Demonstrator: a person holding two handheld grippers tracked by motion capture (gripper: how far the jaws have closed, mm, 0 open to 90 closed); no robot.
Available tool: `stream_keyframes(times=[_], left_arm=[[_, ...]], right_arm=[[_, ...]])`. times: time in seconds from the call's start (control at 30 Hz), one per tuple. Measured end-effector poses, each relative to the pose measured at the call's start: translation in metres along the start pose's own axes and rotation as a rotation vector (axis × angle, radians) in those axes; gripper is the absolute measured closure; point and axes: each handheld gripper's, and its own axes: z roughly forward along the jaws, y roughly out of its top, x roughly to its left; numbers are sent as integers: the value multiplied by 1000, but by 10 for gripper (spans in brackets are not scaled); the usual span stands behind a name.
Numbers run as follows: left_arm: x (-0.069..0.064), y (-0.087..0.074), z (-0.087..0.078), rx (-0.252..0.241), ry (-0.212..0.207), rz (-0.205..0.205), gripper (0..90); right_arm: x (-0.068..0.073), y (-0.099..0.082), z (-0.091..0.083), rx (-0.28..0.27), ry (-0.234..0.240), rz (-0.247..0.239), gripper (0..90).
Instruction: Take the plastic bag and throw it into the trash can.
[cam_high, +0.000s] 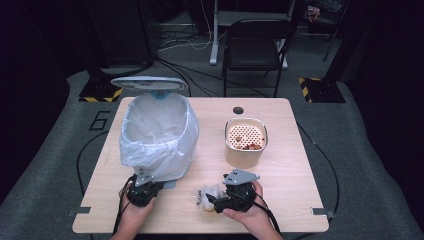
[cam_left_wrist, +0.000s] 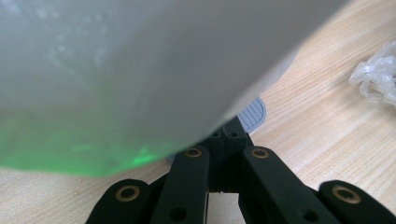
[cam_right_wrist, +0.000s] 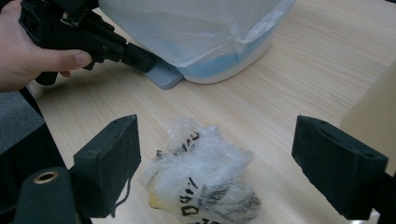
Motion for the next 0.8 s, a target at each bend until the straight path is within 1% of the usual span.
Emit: stream_keyframes(times=[0.03,0.1,0.17,0.2,0.23,0.3,0.33,0.4,0.53,0.67,0.73,0.77,0.8], left_arm=[[1,0,0,-3,1,9,900],[0,0,0,-2,0,6,900],[1,0,0,-2,0,6,900],[1,0,0,-2,0,6,900],[0,0,0,0,0,1,900],[1,0,0,-2,-2,7,900],[0,0,0,0,-4,0,900],[0,0,0,1,-3,0,900],[1,0,0,7,-2,2,900],[1,0,-1,8,-3,0,900],[1,0,-1,7,-3,0,900],[1,0,0,3,-4,0,900],[1,0,-1,6,-3,1,900]], right_arm=[[2,-1,1,-1,3,-1,147],[8,-4,5,-9,1,-1,148],[9,-5,7,-10,3,-4,148],[12,-7,9,-14,1,15,148],[13,-9,10,-15,0,19,149],[16,-14,14,-10,-11,10,149],[18,-17,16,-6,-19,2,149],[21,-22,21,-3,-37,-2,149],[25,-24,25,-5,-42,6,149],[31,-26,31,-3,-57,-30,149],[34,-27,34,2,-74,-41,149],[34,-28,36,1,-84,-38,150],[33,-28,37,7,-80,-35,150]])
